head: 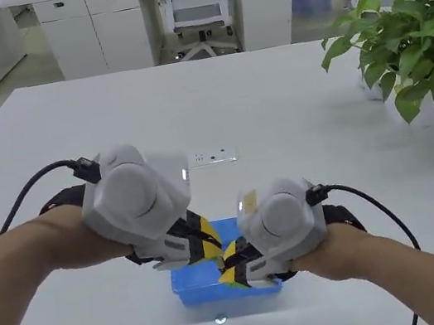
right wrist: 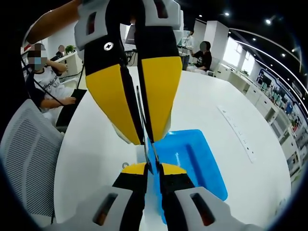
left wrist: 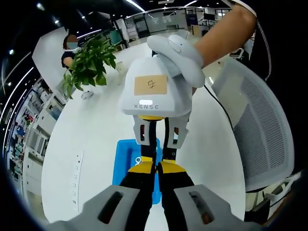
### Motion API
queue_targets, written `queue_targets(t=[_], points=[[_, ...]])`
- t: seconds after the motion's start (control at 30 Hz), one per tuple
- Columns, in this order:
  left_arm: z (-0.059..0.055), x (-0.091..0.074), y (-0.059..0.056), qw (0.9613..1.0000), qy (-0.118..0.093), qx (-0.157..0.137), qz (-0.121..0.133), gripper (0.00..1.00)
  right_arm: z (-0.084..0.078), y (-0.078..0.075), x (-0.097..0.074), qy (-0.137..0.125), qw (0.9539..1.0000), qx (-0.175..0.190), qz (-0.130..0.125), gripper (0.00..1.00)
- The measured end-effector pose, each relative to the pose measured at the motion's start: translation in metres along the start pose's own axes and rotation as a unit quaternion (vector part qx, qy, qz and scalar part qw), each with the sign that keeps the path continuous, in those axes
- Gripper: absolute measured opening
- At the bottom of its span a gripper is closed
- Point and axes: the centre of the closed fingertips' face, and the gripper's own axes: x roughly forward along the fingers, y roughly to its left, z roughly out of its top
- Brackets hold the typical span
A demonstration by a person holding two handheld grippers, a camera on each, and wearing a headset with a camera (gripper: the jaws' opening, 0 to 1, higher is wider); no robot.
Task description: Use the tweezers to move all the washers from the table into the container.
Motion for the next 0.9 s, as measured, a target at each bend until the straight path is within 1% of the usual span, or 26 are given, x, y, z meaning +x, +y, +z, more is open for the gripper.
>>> queue_targets(t=[0.1, 0.17, 0.27, 0.37, 0.9], points=[[-0.003, 0.000, -0.005, 1.0000, 0.002, -0.002, 0.000, 0.07, -0.001, 0.004, 0.003, 0.000, 1.0000, -0.002, 0.003, 0.11], [-0.007, 0.001, -0.011, 1.0000, 0.005, -0.005, -0.001, 0.07, -0.002, 0.010, 0.007, 0.000, 1.0000, -0.002, 0.008, 0.11], [-0.011, 0.003, -0.015, 0.9999, 0.007, -0.009, -0.003, 0.07, -0.004, 0.016, 0.012, 0.000, 0.9999, -0.002, 0.014, 0.11], [-0.015, 0.004, -0.020, 0.9999, 0.009, -0.012, -0.006, 0.07, -0.005, 0.020, 0.014, 0.000, 0.9998, -0.002, 0.018, 0.11], [-0.026, 0.012, -0.035, 0.9994, 0.014, -0.023, -0.021, 0.07, -0.012, 0.037, 0.028, -0.003, 0.9994, 0.004, 0.033, 0.11]])
